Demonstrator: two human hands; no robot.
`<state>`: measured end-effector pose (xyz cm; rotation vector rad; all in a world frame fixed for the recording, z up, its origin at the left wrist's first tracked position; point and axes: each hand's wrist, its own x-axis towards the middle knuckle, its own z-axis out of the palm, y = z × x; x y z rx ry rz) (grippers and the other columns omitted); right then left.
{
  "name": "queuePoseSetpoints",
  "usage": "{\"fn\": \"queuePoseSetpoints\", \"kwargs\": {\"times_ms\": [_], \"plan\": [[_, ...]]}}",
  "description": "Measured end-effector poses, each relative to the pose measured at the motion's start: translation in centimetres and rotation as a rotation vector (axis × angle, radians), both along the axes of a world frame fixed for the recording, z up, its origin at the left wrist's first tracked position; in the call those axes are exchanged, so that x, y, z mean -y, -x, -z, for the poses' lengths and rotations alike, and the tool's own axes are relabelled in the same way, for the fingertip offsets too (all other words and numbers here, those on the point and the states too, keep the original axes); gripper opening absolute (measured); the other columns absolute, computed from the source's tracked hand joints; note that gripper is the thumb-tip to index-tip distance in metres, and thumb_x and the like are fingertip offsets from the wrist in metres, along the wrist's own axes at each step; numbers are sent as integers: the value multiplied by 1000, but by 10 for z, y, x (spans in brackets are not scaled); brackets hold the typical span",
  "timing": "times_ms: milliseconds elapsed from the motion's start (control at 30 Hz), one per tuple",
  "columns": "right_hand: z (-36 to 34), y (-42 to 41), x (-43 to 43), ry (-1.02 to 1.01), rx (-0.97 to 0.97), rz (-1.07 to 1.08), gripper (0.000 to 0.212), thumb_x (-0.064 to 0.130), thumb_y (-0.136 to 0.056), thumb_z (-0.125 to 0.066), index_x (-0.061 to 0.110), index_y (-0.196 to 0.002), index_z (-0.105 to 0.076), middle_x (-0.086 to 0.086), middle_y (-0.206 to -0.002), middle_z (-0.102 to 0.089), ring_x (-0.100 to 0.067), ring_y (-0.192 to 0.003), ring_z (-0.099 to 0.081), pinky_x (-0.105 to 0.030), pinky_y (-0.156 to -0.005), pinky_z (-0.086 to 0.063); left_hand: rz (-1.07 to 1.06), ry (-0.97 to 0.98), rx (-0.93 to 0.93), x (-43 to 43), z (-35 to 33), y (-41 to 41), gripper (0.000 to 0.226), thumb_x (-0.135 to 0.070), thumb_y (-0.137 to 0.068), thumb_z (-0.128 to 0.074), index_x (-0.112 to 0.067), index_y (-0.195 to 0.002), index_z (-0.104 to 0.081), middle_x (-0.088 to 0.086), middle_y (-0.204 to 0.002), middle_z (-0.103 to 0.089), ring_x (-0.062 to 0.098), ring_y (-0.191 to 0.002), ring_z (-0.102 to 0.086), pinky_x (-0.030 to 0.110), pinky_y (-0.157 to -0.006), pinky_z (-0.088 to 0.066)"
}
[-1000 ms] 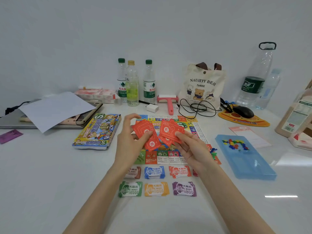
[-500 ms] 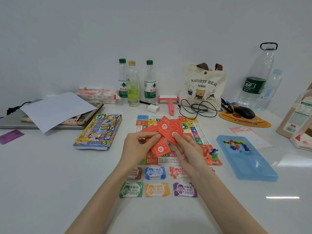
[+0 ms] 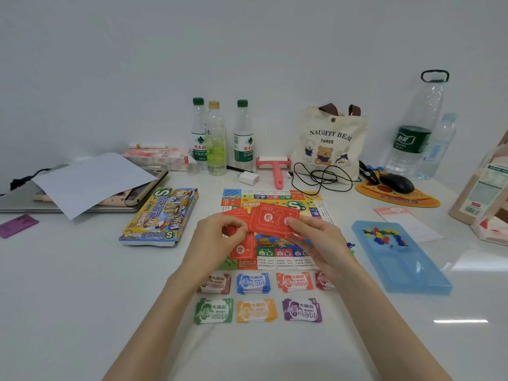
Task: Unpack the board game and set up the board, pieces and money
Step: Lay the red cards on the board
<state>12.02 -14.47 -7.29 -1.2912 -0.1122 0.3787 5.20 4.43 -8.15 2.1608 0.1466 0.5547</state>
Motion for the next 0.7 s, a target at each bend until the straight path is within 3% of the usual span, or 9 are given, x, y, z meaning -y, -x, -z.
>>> {"fn": "queuePoseSetpoints", "kwargs": {"times_ms": [100,267,467,567,700], "plan": [[1,-1,-1,-1,-36,-33,23,7,-83,-70,-1,-105,-67,-13,-102,-73,-20,-92,-72,-28,-82,-58,54,-31,-7,0,0,-1,18,-19,-88,-68,-34,-78,-66,-14,-83,-67,3,-74,-61,10,-62,-46],[2,3,-7,-58,-52,50,27,3,-79,-74,-1,-102,-61,-14,-95,-74,-22,-86,-73,-24,-66,-60,65,-6,4,3,-4,-1,22,-19,-87,-68,-37,-76,-64,-14,-84,-67,7,-77,-61,14,-65,-49],[9,9,-13,124,135,97,25,14,-78,-78,14,-94,-58,-7,-88,-75,-25,-83,-73,-43,-76,-59,-32,-81,46,-2,-4,1,8,-24,-86,-69,-26,-92,-73,-19,-88,-60,-2,-79,-58,6,-64,-43],[11,11,-18,199,246,104,22,16,-80,-77,25,-97,-66,2,-84,-76,-17,-83,-73,-40,-79,-57,-67,-199,88,-8,-2,0,19,-26,-82,-74,-21,-100,-74,-12,-94,-59,-1,-81,-55,6,-69,-40],[17,9,-22,266,283,109,17,16,-80,-77,19,-95,-70,-1,-89,-75,-15,-85,-72,-32,-78,-58,-104,-388,113,-9,0,-1,26,-28,-79,-76,-14,-102,-75,-5,-98,-64,7,-89,-53,11,-75,-35]]}}
